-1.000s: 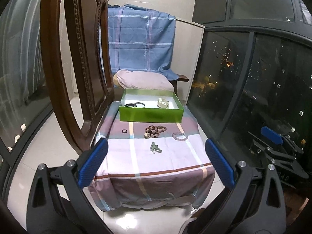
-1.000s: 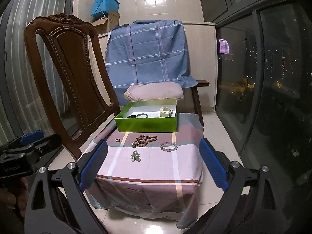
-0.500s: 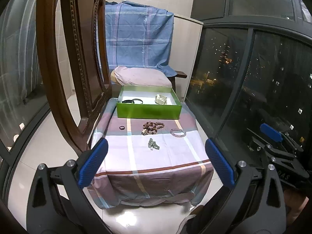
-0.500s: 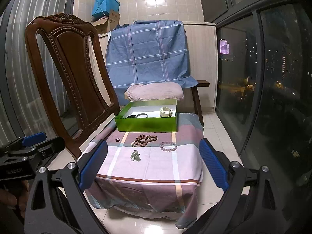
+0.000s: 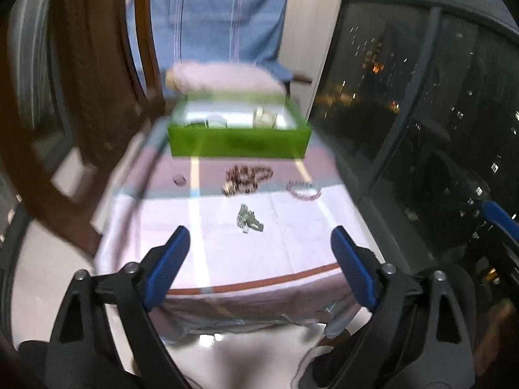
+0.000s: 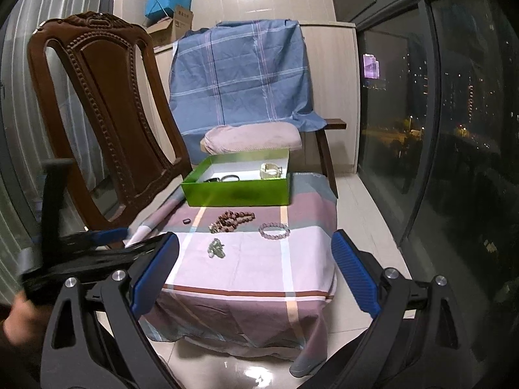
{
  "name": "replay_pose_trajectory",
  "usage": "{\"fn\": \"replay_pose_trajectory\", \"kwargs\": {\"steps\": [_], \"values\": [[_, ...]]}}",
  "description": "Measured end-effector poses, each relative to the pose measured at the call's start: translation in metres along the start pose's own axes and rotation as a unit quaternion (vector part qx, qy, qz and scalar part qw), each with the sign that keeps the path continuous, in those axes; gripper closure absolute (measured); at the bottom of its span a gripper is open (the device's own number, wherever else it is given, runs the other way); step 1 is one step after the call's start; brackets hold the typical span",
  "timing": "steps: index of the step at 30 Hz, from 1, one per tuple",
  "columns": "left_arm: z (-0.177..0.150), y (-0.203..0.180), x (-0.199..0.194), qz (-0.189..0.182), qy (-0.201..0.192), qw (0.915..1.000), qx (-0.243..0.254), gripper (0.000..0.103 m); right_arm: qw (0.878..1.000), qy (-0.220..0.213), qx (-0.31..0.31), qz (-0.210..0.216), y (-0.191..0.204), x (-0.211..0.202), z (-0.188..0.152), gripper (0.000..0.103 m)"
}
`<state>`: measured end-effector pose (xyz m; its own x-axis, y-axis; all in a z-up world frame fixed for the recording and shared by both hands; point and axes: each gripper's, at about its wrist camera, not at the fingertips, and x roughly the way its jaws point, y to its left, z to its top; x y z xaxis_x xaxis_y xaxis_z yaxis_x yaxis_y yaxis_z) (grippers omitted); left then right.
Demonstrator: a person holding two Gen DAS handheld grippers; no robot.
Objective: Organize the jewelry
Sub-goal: 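Grasp the green pendant with the left tool while the right grasps the pink bead bracelet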
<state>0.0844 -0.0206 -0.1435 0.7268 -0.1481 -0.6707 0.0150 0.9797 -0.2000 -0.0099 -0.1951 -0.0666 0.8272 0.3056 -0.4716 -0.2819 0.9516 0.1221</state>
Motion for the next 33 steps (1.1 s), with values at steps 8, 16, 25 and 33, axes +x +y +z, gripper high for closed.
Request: {"fn": "replay_pose_trajectory", "kwargs": {"steps": [8, 16, 25, 33], "values": [[0.013, 0.001, 0.116, 0.039, 0.069, 0.9968, 0.011, 0.027, 1.0, 0.027, 0.01, -0.011, -0.017, 0.021, -0.006, 0.011], [0.004, 0.007, 0.146, 0.024, 0.104, 0.9942, 0.014, 0.09, 0.999, 0.042, 0.01, -0.019, -0.021, 0.039, -0.009, 0.011], [0.02, 0.038, -0.046, -0.018, -0.038, 0.9991, 0.002, 0.094, 0.998, 0.055, -0.028, -0.026, -0.012, 0.084, -0.005, 0.011], [-0.014, 0.052, -0.128, -0.005, -0.07, 0.9974, -0.012, 0.094, 0.983, 0.154, -0.096, -0.024, 0.019, 0.225, -0.001, 0.028]]}}
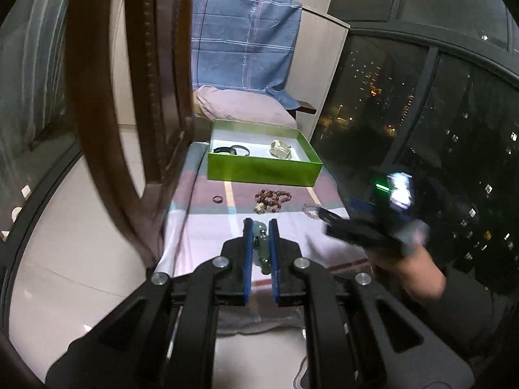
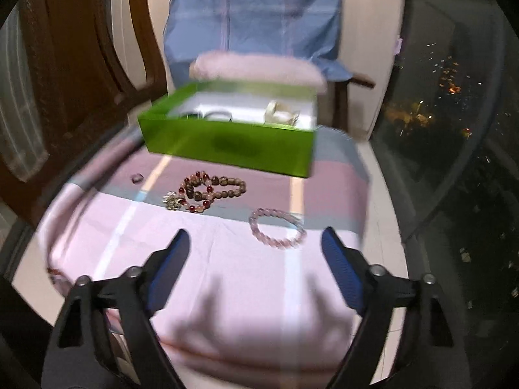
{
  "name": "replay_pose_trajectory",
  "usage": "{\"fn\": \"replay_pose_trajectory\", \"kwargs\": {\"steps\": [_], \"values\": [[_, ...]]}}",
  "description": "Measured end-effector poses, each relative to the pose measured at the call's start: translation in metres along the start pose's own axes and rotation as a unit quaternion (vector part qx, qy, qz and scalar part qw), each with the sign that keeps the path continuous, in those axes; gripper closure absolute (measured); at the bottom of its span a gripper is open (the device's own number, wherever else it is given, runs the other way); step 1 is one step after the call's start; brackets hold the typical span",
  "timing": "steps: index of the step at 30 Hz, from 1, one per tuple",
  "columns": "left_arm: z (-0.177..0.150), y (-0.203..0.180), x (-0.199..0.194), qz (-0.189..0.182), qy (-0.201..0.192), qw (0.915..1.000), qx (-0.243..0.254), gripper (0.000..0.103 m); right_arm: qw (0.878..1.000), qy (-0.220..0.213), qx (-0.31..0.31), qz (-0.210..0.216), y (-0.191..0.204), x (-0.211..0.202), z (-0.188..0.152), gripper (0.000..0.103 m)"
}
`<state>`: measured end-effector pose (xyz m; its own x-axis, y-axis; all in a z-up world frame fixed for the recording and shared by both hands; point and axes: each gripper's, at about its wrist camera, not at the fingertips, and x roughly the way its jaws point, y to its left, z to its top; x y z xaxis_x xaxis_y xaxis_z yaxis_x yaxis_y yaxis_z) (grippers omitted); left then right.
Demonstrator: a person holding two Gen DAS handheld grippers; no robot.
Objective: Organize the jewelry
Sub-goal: 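Grasp the green pendant with the left tool while the right grasps the pink bead bracelet, then lift the green pendant with the left tool while the right lifts the pink bracelet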
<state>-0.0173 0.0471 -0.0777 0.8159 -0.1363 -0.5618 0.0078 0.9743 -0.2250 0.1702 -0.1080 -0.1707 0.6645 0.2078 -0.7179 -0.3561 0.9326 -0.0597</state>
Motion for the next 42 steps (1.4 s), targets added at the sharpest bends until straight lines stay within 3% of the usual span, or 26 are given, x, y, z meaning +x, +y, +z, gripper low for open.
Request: {"fn": "replay_pose_trajectory", "kwargs": {"steps": [2, 4, 5, 6, 7, 8, 10, 12, 14, 19, 22, 26, 29, 42], "values": [[-0.003, 0.004, -0.008, 0.004, -0.003, 1.0, -0.005, 0.094, 1.0, 0.02, -0.005, 0.003, 0.003, 0.022, 0.008, 0.032], [0.0, 0.013, -0.014, 0.003, -0.003, 0.9999, -0.011, 0.094, 0.999, 0.05, 0.0, 0.003, 0.004, 0.049, 0.013, 0.044], [-0.001, 0.015, -0.017, 0.004, -0.006, 0.9999, -0.015, 0.094, 0.998, 0.064, 0.004, 0.008, 0.003, 0.059, 0.013, 0.056], [0.0, 0.016, -0.016, 0.005, -0.006, 0.9998, -0.016, 0.094, 0.995, 0.098, 0.009, 0.013, 0.001, 0.076, 0.01, 0.059], [0.001, 0.018, -0.014, 0.005, -0.005, 0.9998, -0.017, 0.094, 0.995, 0.095, 0.015, 0.015, -0.001, 0.079, 0.009, 0.072], [0.001, 0.02, -0.015, 0.005, -0.006, 0.9998, -0.019, 0.094, 0.995, 0.096, 0.01, 0.012, 0.0, 0.078, 0.01, 0.097], [0.002, 0.022, -0.012, 0.003, -0.005, 0.9997, -0.023, 0.094, 0.993, 0.117, 0.005, 0.027, 0.003, 0.071, 0.016, 0.096], [0.004, 0.024, -0.012, -0.005, -0.007, 0.9996, -0.026, 0.094, 0.993, 0.109, 0.014, 0.042, 0.002, 0.057, 0.015, 0.096], [0.007, 0.022, -0.011, -0.005, -0.007, 0.9998, -0.019, 0.094, 0.995, 0.079, 0.022, 0.055, -0.001, 0.025, 0.014, 0.096], [0.02, 0.011, -0.003, -0.018, -0.012, 0.9997, -0.012, 0.093, 0.994, -0.013, 0.056, 0.087, -0.012, -0.108, 0.014, 0.096], [0.029, -0.001, 0.003, -0.025, -0.014, 0.9996, -0.003, 0.093, 0.992, -0.069, 0.072, 0.083, -0.018, -0.183, 0.009, 0.095], [0.039, -0.021, 0.01, -0.029, -0.013, 0.9995, 0.007, 0.093, 0.987, -0.122, 0.093, 0.058, -0.024, -0.241, -0.004, 0.095], [0.04, -0.035, 0.014, -0.021, -0.015, 0.9995, 0.017, 0.093, 0.985, -0.132, 0.1, 0.051, -0.027, -0.253, -0.01, 0.095], [0.032, -0.045, 0.012, 0.001, 0.001, 0.9999, 0.013, 0.093, 0.984, -0.137, 0.095, 0.07, -0.022, -0.227, -0.027, 0.095]]}}
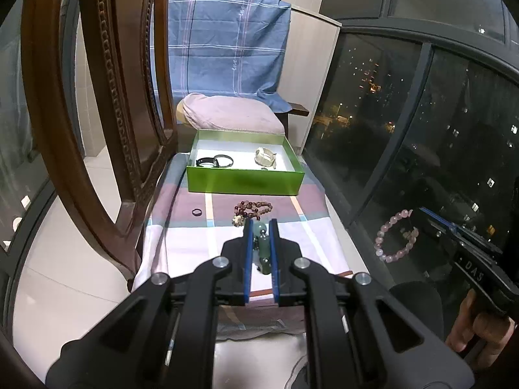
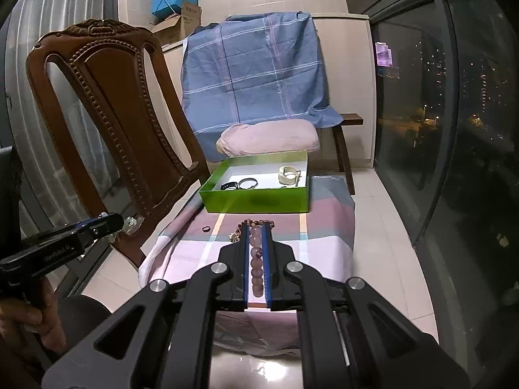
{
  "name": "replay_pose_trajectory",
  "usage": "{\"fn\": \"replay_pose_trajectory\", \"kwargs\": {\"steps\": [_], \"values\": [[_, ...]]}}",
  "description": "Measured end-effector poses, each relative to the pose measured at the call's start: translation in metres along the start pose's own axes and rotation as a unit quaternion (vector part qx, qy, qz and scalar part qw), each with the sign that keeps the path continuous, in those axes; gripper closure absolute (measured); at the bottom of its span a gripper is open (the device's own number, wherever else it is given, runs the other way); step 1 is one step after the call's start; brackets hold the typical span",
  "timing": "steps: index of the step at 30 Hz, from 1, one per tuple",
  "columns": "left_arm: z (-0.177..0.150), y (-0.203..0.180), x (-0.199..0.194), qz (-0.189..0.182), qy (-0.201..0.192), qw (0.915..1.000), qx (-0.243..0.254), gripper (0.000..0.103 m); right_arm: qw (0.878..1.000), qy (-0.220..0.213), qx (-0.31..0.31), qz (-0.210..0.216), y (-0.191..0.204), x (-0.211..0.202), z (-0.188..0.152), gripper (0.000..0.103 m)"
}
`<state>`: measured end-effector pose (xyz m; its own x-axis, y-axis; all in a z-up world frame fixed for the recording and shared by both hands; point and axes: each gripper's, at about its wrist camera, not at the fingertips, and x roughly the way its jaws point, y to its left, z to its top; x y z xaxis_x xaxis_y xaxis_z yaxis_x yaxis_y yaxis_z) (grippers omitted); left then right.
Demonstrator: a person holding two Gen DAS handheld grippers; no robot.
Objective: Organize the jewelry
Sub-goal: 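Lift the green pendant with the left tool while the right lifts the pink bracelet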
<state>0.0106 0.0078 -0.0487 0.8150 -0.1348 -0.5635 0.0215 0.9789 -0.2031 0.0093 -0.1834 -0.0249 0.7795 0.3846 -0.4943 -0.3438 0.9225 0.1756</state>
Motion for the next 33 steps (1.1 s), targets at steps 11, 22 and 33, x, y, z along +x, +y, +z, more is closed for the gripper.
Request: {"fn": "replay_pose_trajectory", "kwargs": {"steps": [11, 22, 33], "values": [[-0.005, -0.004, -0.005, -0.003, 0.003, 1.0, 0.004, 0.093, 1.0, -0.003, -0.003, 0.01, 0.003, -0.004, -0.003, 0.095], [-0.008, -0.001, -0.002, -0.003, 0.012, 0.9999, 0.0, 0.093, 1.0, 0.004, -0.004, 0.011, 0.006, 0.005, -0.005, 0.095], [-0.013, 0.004, 0.004, -0.002, 0.023, 0.9997, -0.004, 0.093, 1.0, 0.016, -0.002, 0.012, 0.007, 0.017, -0.01, 0.095]]}}
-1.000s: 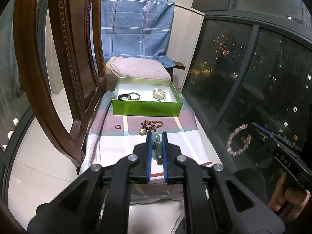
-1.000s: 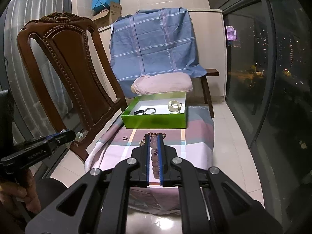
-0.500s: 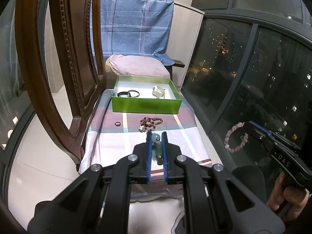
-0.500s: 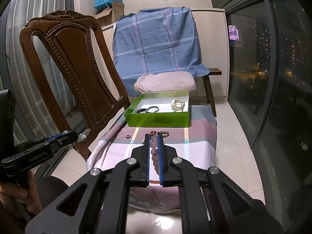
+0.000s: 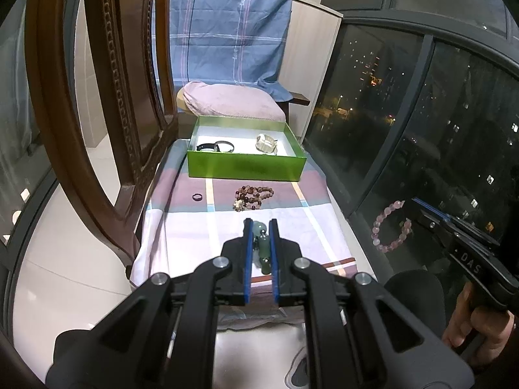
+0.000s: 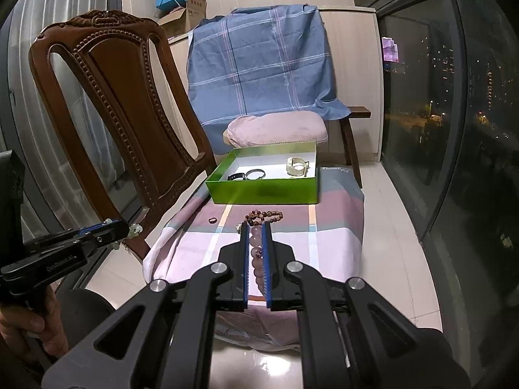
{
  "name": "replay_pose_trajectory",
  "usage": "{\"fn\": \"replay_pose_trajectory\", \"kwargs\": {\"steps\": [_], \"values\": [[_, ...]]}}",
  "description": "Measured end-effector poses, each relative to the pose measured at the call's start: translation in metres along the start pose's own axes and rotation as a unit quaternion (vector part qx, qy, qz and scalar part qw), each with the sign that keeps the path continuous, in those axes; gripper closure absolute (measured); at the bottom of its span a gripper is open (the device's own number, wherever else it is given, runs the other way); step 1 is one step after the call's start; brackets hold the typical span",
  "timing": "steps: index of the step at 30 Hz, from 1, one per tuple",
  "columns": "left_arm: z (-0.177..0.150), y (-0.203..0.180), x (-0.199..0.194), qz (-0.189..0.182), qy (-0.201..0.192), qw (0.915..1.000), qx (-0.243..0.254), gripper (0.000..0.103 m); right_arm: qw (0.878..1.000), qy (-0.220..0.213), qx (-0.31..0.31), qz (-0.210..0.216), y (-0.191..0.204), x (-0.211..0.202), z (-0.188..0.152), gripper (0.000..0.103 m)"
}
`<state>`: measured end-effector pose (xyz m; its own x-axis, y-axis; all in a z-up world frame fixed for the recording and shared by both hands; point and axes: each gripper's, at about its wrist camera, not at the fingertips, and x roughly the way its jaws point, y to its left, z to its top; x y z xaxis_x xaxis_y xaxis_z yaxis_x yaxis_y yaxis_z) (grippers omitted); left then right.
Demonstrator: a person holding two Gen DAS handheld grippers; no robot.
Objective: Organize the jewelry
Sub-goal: 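Lift the green pendant with the left tool while the right lifts the pink bracelet, then release the green pendant into the green box with the left tool while the right releases the pink bracelet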
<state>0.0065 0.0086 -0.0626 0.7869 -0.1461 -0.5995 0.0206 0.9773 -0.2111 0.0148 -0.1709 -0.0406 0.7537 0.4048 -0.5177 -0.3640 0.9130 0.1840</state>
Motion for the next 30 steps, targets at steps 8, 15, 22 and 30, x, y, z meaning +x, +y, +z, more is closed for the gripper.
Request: {"fn": "replay_pose_trajectory", "kwargs": {"steps": [8, 15, 22, 30], "values": [[-0.007, 0.005, 0.008, 0.001, 0.017, 0.9999, -0.001, 0.093, 1.0, 0.017, 0.001, 0.001, -0.002, 0.014, -0.005, 0.095], [-0.007, 0.007, 0.013, -0.001, 0.028, 0.9996, -0.001, 0.093, 1.0, 0.029, 0.005, 0.001, -0.005, 0.029, -0.008, 0.095], [0.004, 0.011, 0.026, -0.008, 0.032, 0.9995, -0.003, 0.093, 0.999, 0.037, 0.001, 0.001, -0.007, 0.049, 0.0, 0.095], [0.085, 0.008, 0.035, -0.059, -0.01, 0.9979, 0.025, 0.093, 0.999, -0.002, -0.006, 0.049, -0.014, 0.071, 0.065, 0.095]]}}
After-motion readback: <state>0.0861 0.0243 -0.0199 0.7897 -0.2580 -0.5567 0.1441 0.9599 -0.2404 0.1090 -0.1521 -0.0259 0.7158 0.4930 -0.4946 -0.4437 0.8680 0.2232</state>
